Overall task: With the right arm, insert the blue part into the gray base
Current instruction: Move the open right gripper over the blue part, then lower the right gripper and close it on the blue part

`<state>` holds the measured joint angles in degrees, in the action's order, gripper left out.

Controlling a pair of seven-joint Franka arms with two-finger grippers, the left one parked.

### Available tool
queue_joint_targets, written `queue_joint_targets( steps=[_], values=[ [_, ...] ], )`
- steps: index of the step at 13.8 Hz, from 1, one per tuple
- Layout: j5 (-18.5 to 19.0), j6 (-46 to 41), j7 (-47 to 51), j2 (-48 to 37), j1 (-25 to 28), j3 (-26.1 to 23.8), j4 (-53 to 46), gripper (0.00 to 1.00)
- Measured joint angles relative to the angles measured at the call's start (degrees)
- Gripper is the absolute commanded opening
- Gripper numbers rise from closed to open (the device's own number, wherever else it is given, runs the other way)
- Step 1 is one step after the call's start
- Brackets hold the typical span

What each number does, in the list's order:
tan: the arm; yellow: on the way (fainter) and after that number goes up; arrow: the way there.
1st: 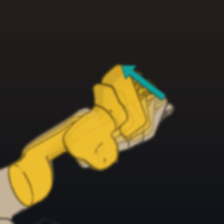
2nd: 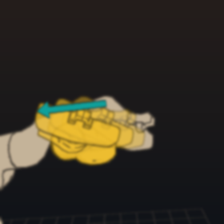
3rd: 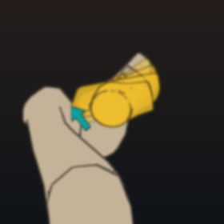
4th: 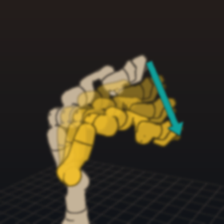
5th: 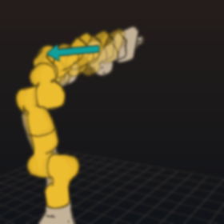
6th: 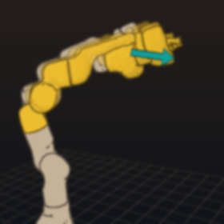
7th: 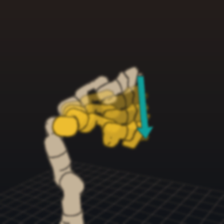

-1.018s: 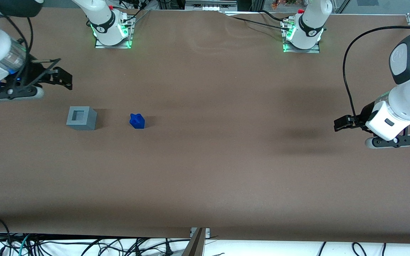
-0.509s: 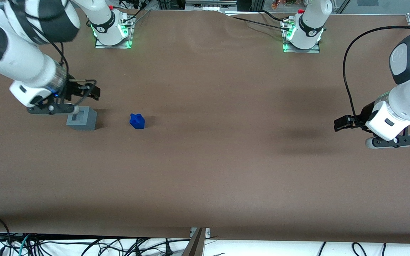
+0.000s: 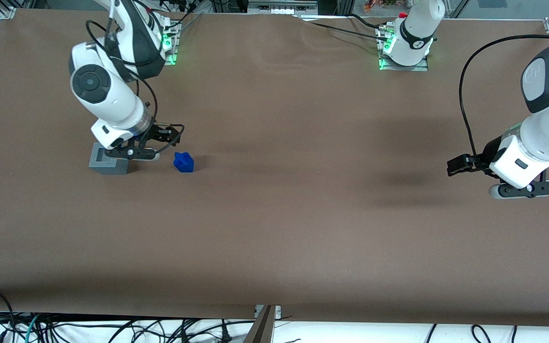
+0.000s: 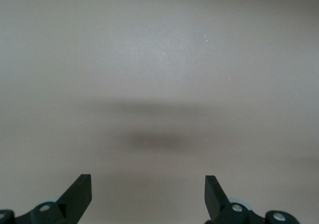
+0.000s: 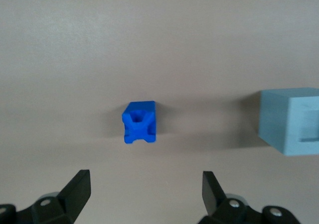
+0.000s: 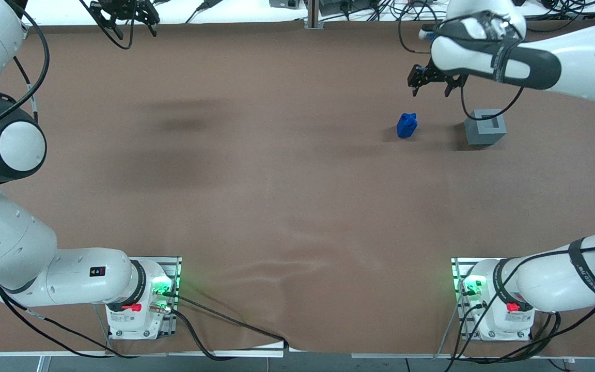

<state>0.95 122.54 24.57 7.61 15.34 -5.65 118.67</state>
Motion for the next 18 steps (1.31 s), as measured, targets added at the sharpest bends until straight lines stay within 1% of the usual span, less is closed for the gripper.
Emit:
queue_joint_targets(
  steps=[2, 7, 16, 17, 18],
  values=[
    [0.04, 4.74, 0.34, 1.54, 0.57, 0.0, 2.49, 0.99],
    [1.48, 13.04, 0.34, 7.68, 0.63, 0.01, 3.02, 0.99],
    [1.6, 21.04, 0.34, 14.09, 0.65, 0.02, 4.55, 0.99],
    [1.6, 21.15, 0.34, 14.2, 0.65, 0.04, 4.64, 0.96],
    [1.6, 21.16, 0.34, 14.2, 0.65, 0.08, 4.64, 0.73]
  ],
)
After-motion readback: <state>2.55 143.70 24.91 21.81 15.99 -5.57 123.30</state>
